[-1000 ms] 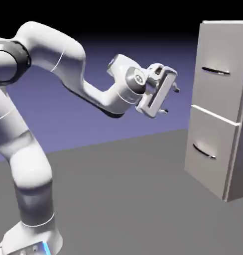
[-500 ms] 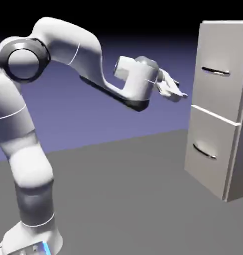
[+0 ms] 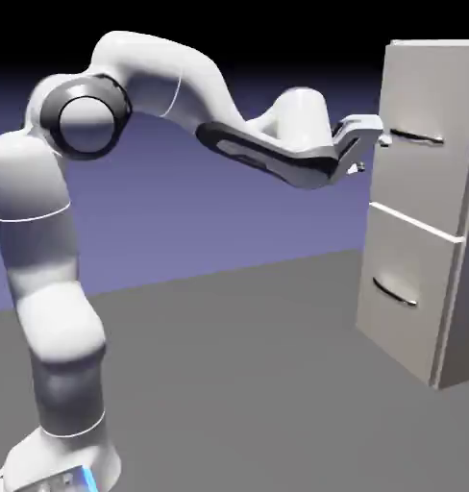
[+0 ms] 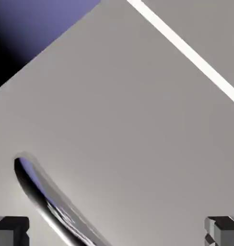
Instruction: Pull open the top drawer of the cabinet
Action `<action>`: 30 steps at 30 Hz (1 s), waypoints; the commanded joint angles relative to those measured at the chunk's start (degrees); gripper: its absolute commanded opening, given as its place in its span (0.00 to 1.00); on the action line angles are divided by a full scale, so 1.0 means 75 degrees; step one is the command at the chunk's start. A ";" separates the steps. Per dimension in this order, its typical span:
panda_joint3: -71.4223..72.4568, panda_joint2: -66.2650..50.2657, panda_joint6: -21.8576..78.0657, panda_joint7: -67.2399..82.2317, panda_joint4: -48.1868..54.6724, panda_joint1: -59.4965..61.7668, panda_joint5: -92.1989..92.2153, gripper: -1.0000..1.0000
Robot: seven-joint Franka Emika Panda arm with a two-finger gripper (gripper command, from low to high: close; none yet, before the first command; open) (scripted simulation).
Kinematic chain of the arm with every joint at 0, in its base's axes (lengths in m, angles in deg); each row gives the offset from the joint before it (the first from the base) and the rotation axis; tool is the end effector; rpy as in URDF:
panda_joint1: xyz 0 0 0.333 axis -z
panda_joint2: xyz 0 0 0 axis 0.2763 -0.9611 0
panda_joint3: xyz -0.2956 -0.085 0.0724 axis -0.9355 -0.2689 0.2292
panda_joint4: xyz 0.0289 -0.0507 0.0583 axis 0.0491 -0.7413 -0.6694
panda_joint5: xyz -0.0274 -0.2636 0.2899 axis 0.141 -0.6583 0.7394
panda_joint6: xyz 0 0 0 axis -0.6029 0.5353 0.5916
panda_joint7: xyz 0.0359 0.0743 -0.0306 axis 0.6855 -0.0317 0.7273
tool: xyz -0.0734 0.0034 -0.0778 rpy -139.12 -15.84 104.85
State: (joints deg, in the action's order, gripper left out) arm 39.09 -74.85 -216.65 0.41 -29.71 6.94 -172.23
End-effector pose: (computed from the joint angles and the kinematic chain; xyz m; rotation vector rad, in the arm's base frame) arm 0.5653 0.0889 0.5513 -0.1419 1.6772 -0.2222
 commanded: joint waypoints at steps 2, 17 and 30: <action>-0.0021 -0.0149 0.0031 0.0468 0.0259 -0.0040 -0.0665 0.50; -0.0130 -0.1837 -0.0298 0.1828 0.2640 -0.0048 -0.2398 0.00; 0.0060 0.1108 0.0448 0.2009 -0.0958 -0.0168 -0.2393 0.00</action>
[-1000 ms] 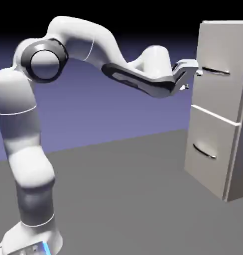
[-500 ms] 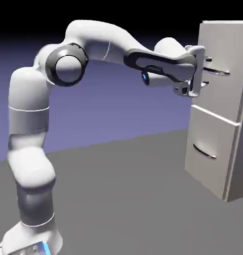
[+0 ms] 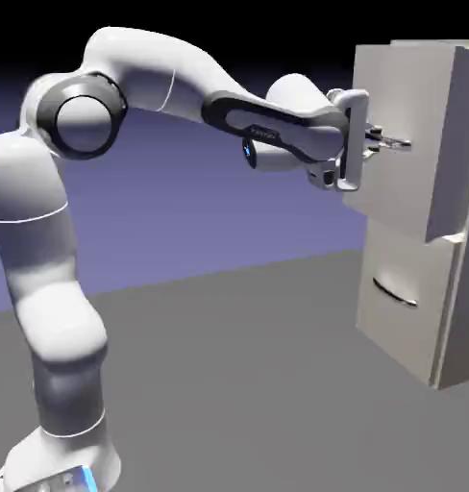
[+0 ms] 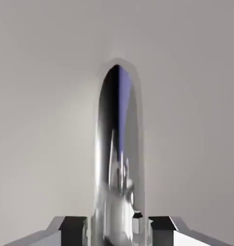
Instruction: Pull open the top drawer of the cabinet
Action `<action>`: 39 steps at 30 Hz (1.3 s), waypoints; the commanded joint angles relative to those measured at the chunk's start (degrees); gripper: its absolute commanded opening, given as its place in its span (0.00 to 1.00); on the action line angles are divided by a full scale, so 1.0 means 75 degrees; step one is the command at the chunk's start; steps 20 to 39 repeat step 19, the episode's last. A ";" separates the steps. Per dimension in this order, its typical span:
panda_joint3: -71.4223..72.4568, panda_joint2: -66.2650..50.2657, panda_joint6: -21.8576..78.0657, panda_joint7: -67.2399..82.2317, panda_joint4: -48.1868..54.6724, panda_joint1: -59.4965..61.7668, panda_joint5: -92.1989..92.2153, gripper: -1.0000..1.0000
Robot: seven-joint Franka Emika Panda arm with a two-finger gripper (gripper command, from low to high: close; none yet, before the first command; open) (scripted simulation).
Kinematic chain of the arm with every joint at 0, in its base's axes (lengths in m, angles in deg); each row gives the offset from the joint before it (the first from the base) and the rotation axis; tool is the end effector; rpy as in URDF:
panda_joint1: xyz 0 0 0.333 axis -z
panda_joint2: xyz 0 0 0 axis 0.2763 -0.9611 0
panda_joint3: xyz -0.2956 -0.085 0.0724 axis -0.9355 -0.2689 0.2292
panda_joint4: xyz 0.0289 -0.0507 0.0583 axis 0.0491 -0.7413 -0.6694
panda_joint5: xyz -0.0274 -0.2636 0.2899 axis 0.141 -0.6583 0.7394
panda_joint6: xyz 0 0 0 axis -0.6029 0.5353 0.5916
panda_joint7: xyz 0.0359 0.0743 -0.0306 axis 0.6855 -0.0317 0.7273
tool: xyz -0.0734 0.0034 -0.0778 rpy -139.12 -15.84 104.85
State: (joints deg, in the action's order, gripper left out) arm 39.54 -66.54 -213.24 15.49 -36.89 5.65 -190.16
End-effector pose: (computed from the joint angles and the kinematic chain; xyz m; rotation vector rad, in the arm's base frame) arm 0.5226 0.0802 0.5635 -0.6141 1.4809 -0.6133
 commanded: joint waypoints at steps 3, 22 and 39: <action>0.0113 0.0798 0.0050 0.0160 -0.0832 0.0064 0.0146 0.00; 0.1752 0.4310 -0.0866 -0.0705 -0.3478 0.1743 0.0123 0.00; 0.1752 0.4310 -0.0866 -0.0705 -0.3478 0.1743 0.0123 0.00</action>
